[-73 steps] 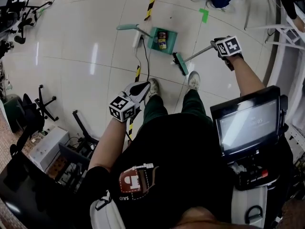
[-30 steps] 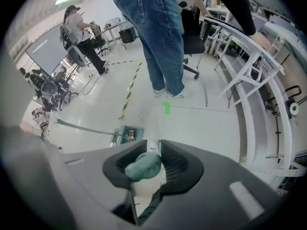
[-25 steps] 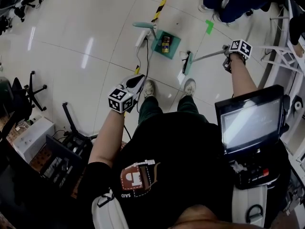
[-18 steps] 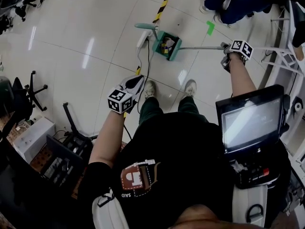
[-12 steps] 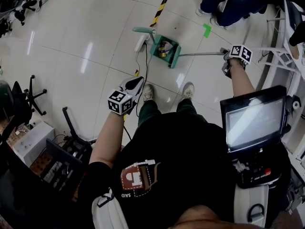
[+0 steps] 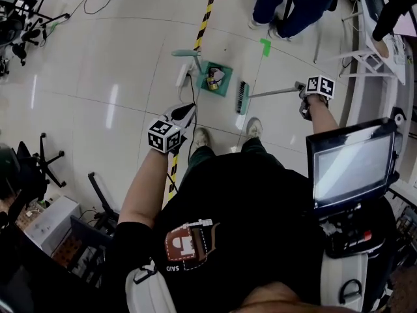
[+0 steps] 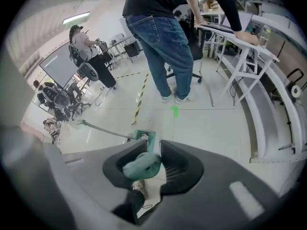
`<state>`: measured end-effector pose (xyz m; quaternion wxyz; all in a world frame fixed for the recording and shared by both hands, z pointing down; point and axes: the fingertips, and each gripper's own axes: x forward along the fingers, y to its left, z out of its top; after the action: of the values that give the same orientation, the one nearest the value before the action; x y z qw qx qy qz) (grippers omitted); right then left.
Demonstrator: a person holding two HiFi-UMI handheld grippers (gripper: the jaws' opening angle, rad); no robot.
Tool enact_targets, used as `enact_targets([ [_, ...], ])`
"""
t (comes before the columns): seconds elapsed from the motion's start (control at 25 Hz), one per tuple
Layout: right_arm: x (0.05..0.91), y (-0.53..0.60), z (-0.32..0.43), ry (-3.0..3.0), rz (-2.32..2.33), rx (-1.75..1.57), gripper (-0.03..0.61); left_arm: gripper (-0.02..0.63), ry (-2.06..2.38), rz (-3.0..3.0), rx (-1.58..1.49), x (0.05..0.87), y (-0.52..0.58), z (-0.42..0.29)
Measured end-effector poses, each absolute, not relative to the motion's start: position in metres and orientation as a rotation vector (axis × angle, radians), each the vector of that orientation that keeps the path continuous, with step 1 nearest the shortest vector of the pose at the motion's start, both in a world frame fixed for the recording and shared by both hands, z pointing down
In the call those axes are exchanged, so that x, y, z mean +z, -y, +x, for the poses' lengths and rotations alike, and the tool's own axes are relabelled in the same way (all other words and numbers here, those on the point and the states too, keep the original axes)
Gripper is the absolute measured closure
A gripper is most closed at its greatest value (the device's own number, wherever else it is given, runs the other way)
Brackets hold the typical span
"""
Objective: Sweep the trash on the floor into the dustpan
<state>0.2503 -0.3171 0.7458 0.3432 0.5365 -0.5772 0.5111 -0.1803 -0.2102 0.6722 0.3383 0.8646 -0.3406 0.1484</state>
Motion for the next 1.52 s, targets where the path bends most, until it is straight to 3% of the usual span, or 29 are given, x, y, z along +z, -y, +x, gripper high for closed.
enact_targets([
  [0.36, 0.716, 0.195, 0.238, 1.486, 1.522, 1.384, 0.489, 0.614, 0.647, 2.341, 0.491, 0.668, 0.159, -0.165],
  [1.12, 0.686, -0.074, 0.379, 1.595, 1.584, 1.508, 0.488, 0.613, 0.632, 2.365, 0.507, 0.607, -0.098, -0.001],
  [1.52, 0.686, -0.142, 0.342, 1.595, 1.571, 1.536, 0.488, 0.613, 0.681, 2.355, 0.493, 0.605, -0.135, -0.052],
])
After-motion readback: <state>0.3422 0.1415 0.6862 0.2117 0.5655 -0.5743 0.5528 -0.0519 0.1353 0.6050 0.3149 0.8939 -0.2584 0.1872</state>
